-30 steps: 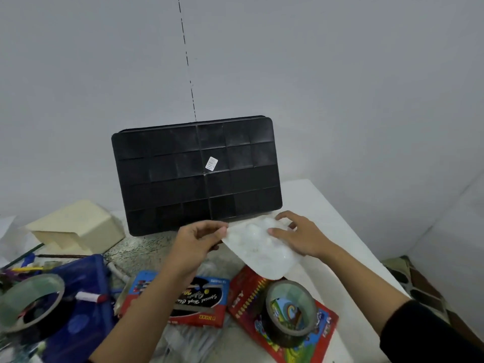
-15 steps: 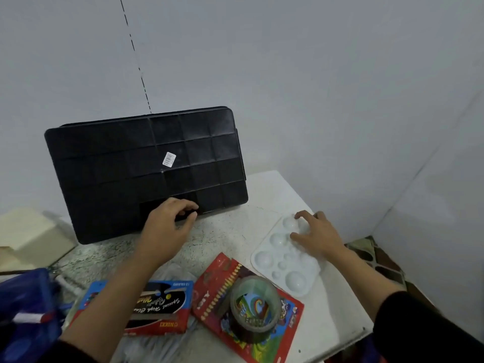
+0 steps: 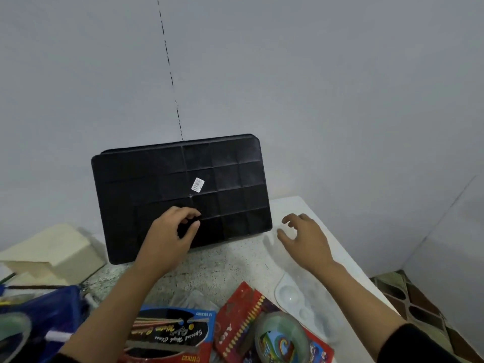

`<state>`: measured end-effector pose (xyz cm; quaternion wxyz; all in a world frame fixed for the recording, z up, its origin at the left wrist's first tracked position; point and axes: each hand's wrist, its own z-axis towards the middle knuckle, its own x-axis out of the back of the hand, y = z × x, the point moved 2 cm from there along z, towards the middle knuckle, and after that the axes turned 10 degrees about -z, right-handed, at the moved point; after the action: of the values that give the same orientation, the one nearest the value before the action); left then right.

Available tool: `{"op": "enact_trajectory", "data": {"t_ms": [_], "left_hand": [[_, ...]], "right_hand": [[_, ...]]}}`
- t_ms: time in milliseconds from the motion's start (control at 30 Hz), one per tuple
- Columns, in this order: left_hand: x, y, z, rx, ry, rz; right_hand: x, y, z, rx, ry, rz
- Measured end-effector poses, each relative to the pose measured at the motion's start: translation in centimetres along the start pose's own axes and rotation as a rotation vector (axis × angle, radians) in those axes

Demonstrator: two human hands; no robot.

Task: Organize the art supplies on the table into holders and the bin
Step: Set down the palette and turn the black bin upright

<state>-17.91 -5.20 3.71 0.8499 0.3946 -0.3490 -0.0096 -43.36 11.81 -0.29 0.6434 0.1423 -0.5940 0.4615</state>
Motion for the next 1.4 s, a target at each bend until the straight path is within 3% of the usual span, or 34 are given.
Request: {"op": "enact_trajectory", "data": {"t_ms": [167, 267, 400, 500, 767, 900, 1033, 1167, 1400], "left_hand": [[4.5, 0.0, 4.6, -0.119, 0.191, 0.157], [6.8, 0.2, 8.1, -0.155, 0.276, 0.362], [7.9, -2.2, 11.4, 0.073, 0.064, 0.646], [7.8, -3.3, 11.1, 0.053, 0.046, 0.717], [8.7, -0.3, 6.9, -0.089, 0.199, 0.723], [9.9, 2.5, 4.6, -0.164, 0.261, 0.652], [11.1, 3.7, 4.5, -0.017, 0.137, 0.582], [11.8, 3.6, 5.5, 0.205, -0.183, 0.589], [12.6, 4.1, 4.1, 0.024, -0.155, 0.441]], "right_hand": [[3.9, -9.9, 5.2, 0.257, 0.299, 0.155], [5.4, -15.0, 9.0, 0.446, 0.379, 0.082], [4.2, -18.8, 13.3, 0.555, 0.148, -0.187], [2.5, -18.9, 14.1, 0.54, 0.114, -0.356], [5.0, -18.9, 10.1, 0.551, 0.237, -0.347], [7.1, -19.1, 7.2, 0.542, 0.213, -0.298], [7.6, -19.0, 6.1, 0.565, 0.068, -0.345], [8.4, -19.1, 6.8, 0.528, -0.182, -0.326], [9.5, -19.4, 6.1, 0.619, -0.157, -0.314]]}}
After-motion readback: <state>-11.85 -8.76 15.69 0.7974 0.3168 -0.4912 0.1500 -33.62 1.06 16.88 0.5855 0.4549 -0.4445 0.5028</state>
